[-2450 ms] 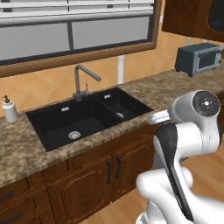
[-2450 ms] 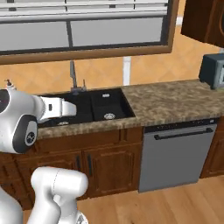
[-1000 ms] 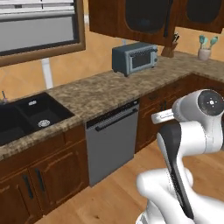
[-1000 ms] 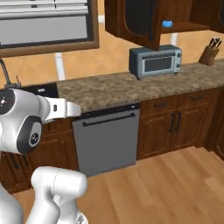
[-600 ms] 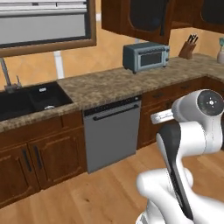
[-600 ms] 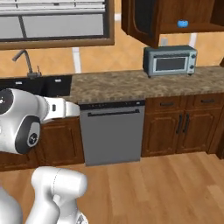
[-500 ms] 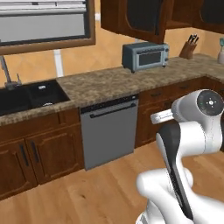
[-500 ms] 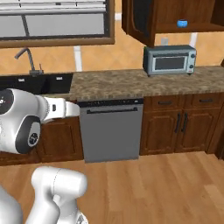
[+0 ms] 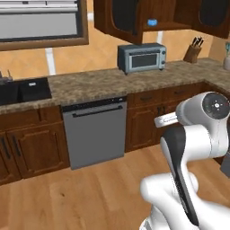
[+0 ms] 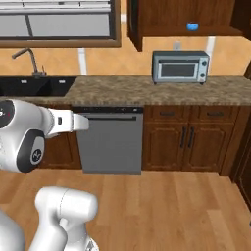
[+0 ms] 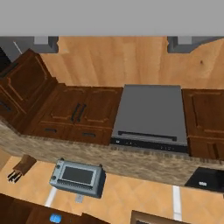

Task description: Gather all objects into one cabinet and sort the glasses and bowls to opposite sides.

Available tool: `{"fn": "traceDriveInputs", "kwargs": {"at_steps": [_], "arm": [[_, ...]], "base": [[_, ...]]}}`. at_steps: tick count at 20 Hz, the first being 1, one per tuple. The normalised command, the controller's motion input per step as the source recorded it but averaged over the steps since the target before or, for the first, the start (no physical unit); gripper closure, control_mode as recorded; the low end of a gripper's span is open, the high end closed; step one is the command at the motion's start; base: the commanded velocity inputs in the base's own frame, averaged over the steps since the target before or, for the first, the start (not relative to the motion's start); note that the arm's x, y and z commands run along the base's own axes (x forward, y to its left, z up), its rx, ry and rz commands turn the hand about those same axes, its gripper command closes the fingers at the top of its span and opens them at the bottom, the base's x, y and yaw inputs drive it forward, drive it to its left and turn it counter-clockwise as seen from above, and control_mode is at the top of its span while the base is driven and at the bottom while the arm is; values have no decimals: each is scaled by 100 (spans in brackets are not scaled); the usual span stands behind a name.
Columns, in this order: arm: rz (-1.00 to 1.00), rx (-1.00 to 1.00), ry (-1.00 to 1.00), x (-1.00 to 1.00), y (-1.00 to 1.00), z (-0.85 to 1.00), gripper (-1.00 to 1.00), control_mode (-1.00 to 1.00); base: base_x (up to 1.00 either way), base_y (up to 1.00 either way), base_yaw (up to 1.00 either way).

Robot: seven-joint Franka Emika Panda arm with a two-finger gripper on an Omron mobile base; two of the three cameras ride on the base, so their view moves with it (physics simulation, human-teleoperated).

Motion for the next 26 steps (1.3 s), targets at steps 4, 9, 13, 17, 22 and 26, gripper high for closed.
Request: {"fn": "traceDriveInputs", "kwargs": {"at_steps": [4, 9, 13, 17, 22, 26], "arm": [[0, 0, 0, 0, 0, 0, -100, 100], [0, 0, 0, 0, 0, 0, -100, 100], [0, 0, 0, 0, 0, 0, -100, 100], [0, 0, 0, 0, 0, 0, -100, 100], [0, 0, 0, 0, 0, 0, -100, 100], [0, 0, 0, 0, 0, 0, -100, 100]], "base": [[0, -100, 23], [19, -100, 16], [100, -83, -3], [100, -51, -7], [100, -25, -3], [100, -31, -2]]}}
